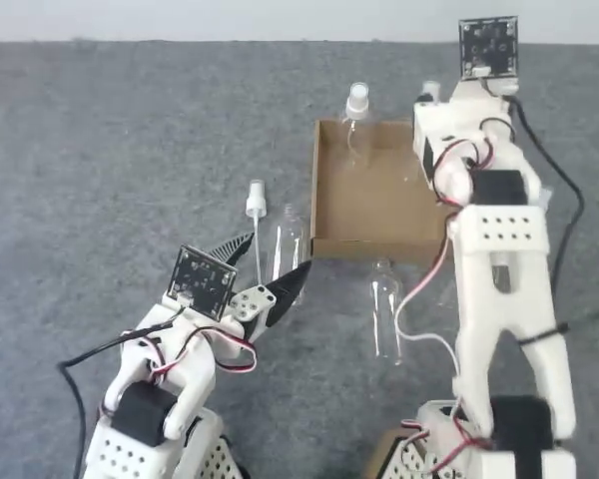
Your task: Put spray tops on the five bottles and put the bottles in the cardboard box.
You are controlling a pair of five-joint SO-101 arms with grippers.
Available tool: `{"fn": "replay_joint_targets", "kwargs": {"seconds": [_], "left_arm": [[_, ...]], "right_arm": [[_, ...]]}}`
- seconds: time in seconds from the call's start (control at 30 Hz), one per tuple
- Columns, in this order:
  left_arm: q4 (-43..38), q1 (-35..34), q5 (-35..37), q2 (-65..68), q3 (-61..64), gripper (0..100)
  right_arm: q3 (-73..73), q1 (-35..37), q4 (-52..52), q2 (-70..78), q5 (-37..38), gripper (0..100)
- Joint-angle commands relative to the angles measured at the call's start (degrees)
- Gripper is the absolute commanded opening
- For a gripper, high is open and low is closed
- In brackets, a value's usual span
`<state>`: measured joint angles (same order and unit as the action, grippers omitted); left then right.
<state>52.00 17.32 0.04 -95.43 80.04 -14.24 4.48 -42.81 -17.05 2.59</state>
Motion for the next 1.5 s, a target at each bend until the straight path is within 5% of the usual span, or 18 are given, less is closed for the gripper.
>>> {"fn": "replay_joint_targets", "kwargs": {"seconds": [0.0, 0.23, 0.43, 0.7, 0.93, 1.17, 1.47], "left_arm": [[-1.58, -1.67, -0.53, -0.70, -0.31, 27], [-1.67, -3.16, -0.53, -0.70, -0.48, 27], [-1.67, -3.16, -0.53, -0.70, -0.40, 27], [-1.67, -3.16, -0.53, -0.70, -0.31, 27], [-1.67, -3.16, -0.53, -0.70, -0.31, 27], [-1.67, -3.08, -0.53, -0.44, -0.22, 27], [-1.67, -3.08, -0.53, -0.35, -0.22, 27]], "right_arm": [[3.78, -1.27, -9.19, -7.08, 0.00, 29.7], [3.78, -7.60, -26.15, -13.05, 0.09, 29.9], [1.49, -7.52, -39.96, -14.29, 10.64, 29.8], [-15.30, -8.84, -26.33, -7.78, 5.36, 29.9], [-15.65, -13.85, -23.96, -2.77, 4.66, 29.9], [-0.35, -22.02, -19.03, 1.80, 4.66, 29.7], [18.90, -24.13, -16.40, 30.11, 4.13, 29.7]]}}
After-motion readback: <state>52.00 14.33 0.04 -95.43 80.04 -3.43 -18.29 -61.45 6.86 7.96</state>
